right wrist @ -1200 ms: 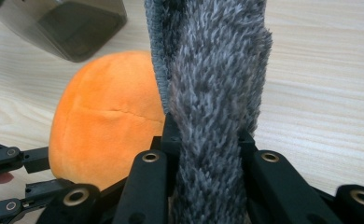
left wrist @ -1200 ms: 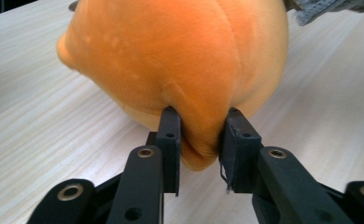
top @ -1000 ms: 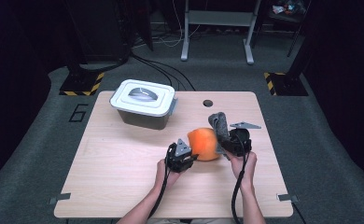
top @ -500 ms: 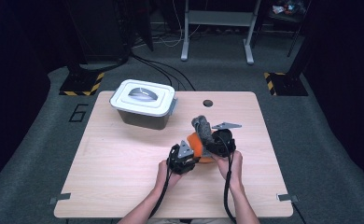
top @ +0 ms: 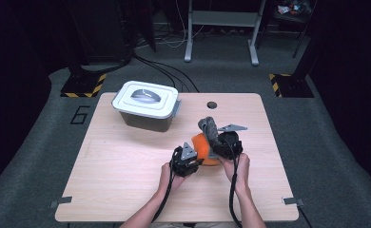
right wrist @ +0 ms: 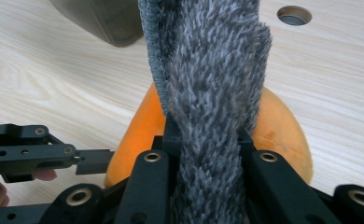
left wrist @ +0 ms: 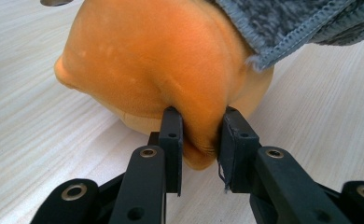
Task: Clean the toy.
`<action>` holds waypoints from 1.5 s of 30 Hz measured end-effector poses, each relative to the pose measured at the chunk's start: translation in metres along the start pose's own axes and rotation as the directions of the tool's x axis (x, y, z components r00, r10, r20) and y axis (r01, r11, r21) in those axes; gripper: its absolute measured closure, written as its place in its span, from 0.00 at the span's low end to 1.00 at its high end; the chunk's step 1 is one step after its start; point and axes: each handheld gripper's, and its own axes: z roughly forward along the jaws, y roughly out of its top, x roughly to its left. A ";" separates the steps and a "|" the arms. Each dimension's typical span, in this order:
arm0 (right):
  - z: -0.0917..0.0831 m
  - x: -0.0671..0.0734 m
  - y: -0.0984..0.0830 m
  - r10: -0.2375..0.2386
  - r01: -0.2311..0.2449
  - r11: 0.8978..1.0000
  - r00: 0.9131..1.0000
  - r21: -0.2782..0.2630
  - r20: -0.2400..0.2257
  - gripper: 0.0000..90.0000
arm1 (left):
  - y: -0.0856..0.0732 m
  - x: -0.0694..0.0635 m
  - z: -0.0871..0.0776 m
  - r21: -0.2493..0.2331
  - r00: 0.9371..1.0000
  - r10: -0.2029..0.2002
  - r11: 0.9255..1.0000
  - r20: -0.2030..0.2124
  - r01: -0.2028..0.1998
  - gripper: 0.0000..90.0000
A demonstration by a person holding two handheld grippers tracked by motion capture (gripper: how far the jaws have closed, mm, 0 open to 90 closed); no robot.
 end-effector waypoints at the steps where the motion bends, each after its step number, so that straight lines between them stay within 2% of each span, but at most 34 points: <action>1: -0.001 -0.002 -0.001 0.003 -0.003 1.000 1.000 -0.008 0.007 0.84 | 0.000 0.001 0.000 -0.001 1.000 -0.004 1.000 -0.003 0.004 0.80; 6: -0.003 -0.008 -0.004 0.011 -0.011 1.000 1.000 -0.010 0.019 0.84 | -0.001 0.001 0.001 -0.002 1.000 -0.003 1.000 -0.007 0.003 0.80; 8: -0.005 -0.010 -0.006 0.028 -0.027 0.999 0.999 -0.017 0.032 0.84 | -0.002 0.001 0.002 -0.001 1.000 -0.011 1.000 -0.004 0.011 0.80; 9: -0.006 -0.014 -0.007 0.027 -0.026 1.000 0.999 -0.014 0.045 0.84 | -0.002 0.002 0.002 0.001 1.000 0.000 1.000 -0.011 0.000 0.80; 14: -0.007 -0.023 -0.011 0.047 -0.046 0.999 0.997 -0.020 0.065 0.84 | -0.003 0.002 0.002 0.003 1.000 -0.008 1.000 -0.010 0.008 0.80; 15: -0.008 -0.027 -0.013 0.068 -0.067 0.998 0.995 -0.017 0.073 0.84 | -0.003 0.002 0.003 0.002 1.000 -0.014 1.000 -0.009 0.014 0.80; 18: -0.007 -0.032 -0.015 0.086 -0.085 0.996 0.994 -0.017 0.075 0.84 | -0.004 0.002 0.003 0.005 1.000 -0.017 1.000 -0.007 0.017 0.80; 19: -0.007 -0.037 -0.017 0.089 -0.089 0.996 0.990 -0.003 0.109 0.84 | -0.006 0.004 0.003 0.011 1.000 -0.021 1.000 -0.013 0.022 0.80; 20: -0.007 -0.037 -0.017 0.089 -0.089 0.996 0.990 -0.003 0.109 0.84 | -0.006 0.004 0.003 0.011 1.000 -0.021 1.000 -0.013 0.022 0.80; 21: -0.003 -0.043 -0.021 0.107 -0.109 0.994 0.987 0.016 0.123 0.84 | -0.009 0.006 0.003 0.013 0.999 -0.032 0.999 -0.013 0.032 0.80; 27: 0.007 -0.055 -0.029 0.150 -0.155 0.987 0.983 0.032 0.106 0.84 | -0.009 0.006 0.004 0.013 0.999 -0.027 1.000 -0.019 0.027 0.80; 32: 0.011 -0.059 -0.030 0.160 -0.166 0.985 0.981 0.046 0.112 0.84 | -0.010 0.006 0.004 0.008 0.999 -0.031 0.999 -0.020 0.031 0.80; 34: 0.014 -0.062 -0.031 0.186 -0.194 0.979 0.976 0.061 0.116 0.84 | -0.009 0.006 0.004 0.012 0.999 -0.030 0.999 -0.018 0.030 0.80; 37: 0.016 -0.065 -0.032 0.182 -0.191 0.980 0.976 0.064 0.122 0.84 | -0.009 0.006 0.004 0.012 0.999 -0.031 0.999 -0.018 0.031 0.80; 45: 0.031 -0.074 -0.045 0.212 -0.230 0.965 0.967 0.124 0.142 0.84 | -0.010 0.006 0.004 0.010 0.999 -0.037 0.999 -0.017 0.037 0.80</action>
